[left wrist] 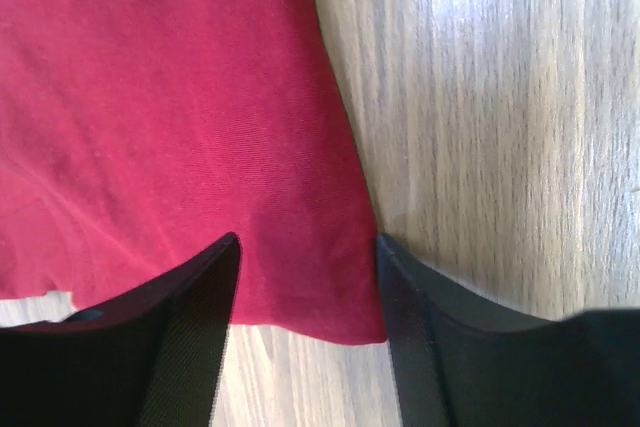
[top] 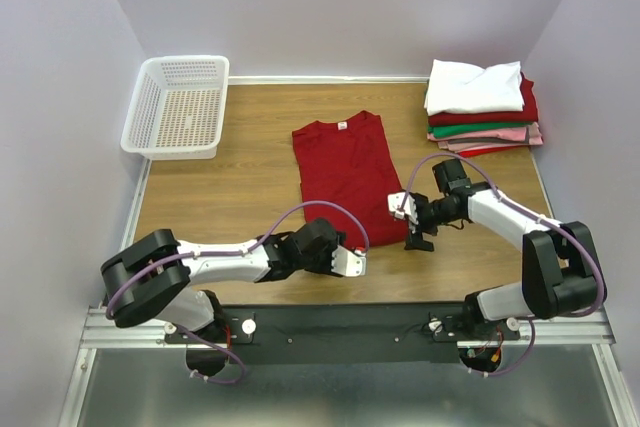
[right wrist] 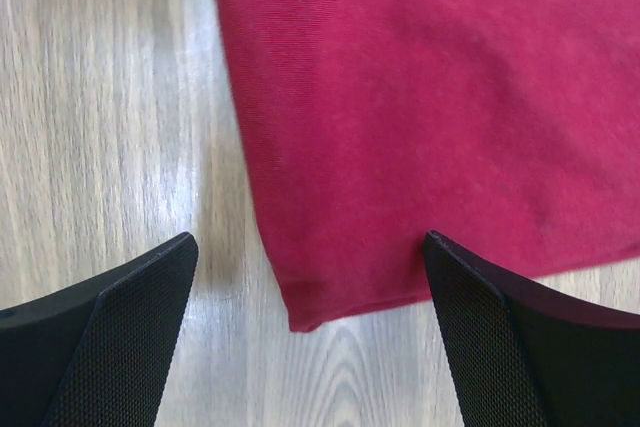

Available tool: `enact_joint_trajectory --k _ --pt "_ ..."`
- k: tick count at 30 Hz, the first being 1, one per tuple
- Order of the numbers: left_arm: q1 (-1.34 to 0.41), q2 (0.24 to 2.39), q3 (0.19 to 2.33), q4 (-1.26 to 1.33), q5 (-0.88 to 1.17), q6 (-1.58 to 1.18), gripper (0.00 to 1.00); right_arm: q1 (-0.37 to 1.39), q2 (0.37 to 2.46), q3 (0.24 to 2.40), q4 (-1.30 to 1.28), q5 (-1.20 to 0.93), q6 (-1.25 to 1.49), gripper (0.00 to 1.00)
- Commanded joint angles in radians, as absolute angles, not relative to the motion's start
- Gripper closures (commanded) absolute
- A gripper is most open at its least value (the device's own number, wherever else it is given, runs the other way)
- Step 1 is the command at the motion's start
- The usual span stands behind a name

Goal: Fold and stack the t-shirts
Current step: Fold the tshirt

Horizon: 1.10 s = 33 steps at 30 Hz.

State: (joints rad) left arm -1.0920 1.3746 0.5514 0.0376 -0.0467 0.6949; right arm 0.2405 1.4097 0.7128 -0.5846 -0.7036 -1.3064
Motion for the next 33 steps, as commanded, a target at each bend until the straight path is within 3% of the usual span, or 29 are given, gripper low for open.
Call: enact_joint_trajectory --k 1,6,9,12,13,14,16,17,18,20,24,28,33 --pt "-1.078 1.413 0.558 0.057 -0.043 0.693 0.40 0.259 1.391 0.673 -0.543 -0.742 -1.416 0.01" --pt "-1.072 1.456 0.580 0.028 -0.006 0.689 0.48 0.276 1.433 0.672 -0.500 -0.692 -1.411 0.07" --pt "-1.060 1.471 0.586 0.031 0.026 0.687 0.54 0.284 1.462 0.673 -0.460 -0.647 -1.379 0.19" --pt "-1.045 1.486 0.595 0.018 0.051 0.693 0.63 0.284 1.470 0.673 -0.443 -0.617 -1.358 0.35" --pt "-1.043 1.489 0.600 0.011 0.055 0.698 0.66 0.284 1.470 0.673 -0.439 -0.605 -1.350 0.46" --pt "-1.040 1.489 0.601 0.008 0.061 0.699 0.71 0.284 1.470 0.673 -0.440 -0.601 -1.342 0.51" --pt "-1.028 1.482 0.606 0.002 0.074 0.706 0.86 0.284 1.467 0.672 -0.439 -0.597 -1.328 0.66" --pt "-1.026 1.477 0.606 0.003 0.075 0.707 1.00 0.284 1.463 0.669 -0.439 -0.597 -1.322 0.70" --pt "-1.023 1.471 0.604 0.002 0.074 0.707 1.00 0.284 1.459 0.667 -0.442 -0.600 -1.309 0.73" --pt "-1.020 1.451 0.603 0.002 0.077 0.712 1.00 0.284 1.448 0.664 -0.443 -0.607 -1.295 0.98" --pt "-1.020 1.384 0.604 -0.029 0.127 0.724 1.00 0.284 1.396 0.708 -0.526 -0.652 -1.273 1.00" --pt "-1.019 1.299 0.621 -0.101 0.199 0.733 1.00 0.285 1.381 0.805 -0.863 -0.713 -1.376 1.00" --pt "-1.020 1.276 0.664 -0.184 0.322 0.730 1.00 0.288 1.296 0.833 -1.031 -0.736 -1.401 1.00"
